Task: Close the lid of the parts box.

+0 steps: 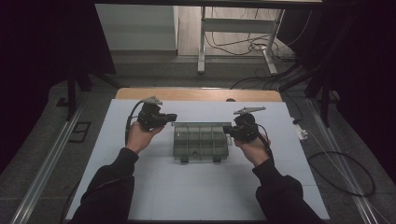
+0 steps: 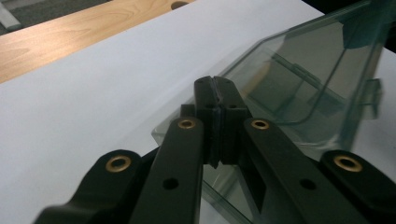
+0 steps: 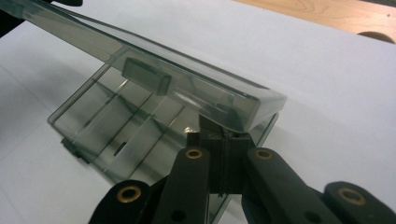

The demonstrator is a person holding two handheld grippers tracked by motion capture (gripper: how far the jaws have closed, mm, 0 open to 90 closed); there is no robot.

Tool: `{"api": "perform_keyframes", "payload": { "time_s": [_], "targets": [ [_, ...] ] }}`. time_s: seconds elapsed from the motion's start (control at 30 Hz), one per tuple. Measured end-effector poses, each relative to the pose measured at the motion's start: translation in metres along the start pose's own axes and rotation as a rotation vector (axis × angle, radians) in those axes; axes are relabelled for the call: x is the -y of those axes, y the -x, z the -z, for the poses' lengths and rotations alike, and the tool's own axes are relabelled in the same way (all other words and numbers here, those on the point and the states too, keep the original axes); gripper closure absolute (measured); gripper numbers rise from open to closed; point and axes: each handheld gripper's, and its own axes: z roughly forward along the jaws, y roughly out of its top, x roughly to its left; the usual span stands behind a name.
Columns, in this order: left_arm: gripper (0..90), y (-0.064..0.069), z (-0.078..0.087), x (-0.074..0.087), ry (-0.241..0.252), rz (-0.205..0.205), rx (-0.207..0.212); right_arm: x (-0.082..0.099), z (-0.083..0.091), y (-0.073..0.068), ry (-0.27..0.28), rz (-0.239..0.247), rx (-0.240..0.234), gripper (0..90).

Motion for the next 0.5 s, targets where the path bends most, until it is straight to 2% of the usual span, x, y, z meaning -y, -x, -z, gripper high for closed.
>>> {"api": "perform_keyframes", "payload": {
  "time_s": [0.37,0.5],
  "targets": [
    [87.1,0.022,0.015,0.008,-0.005,-0.017,0.007,0.012,0.008,-0.005,-0.015,-0.005,-0.036,89.9],
    [86.9,0.028,0.018,0.013,-0.005,-0.012,0.013,0.017,0.01,-0.006,-0.025,-0.005,-0.039,89.9]
  ]
}}
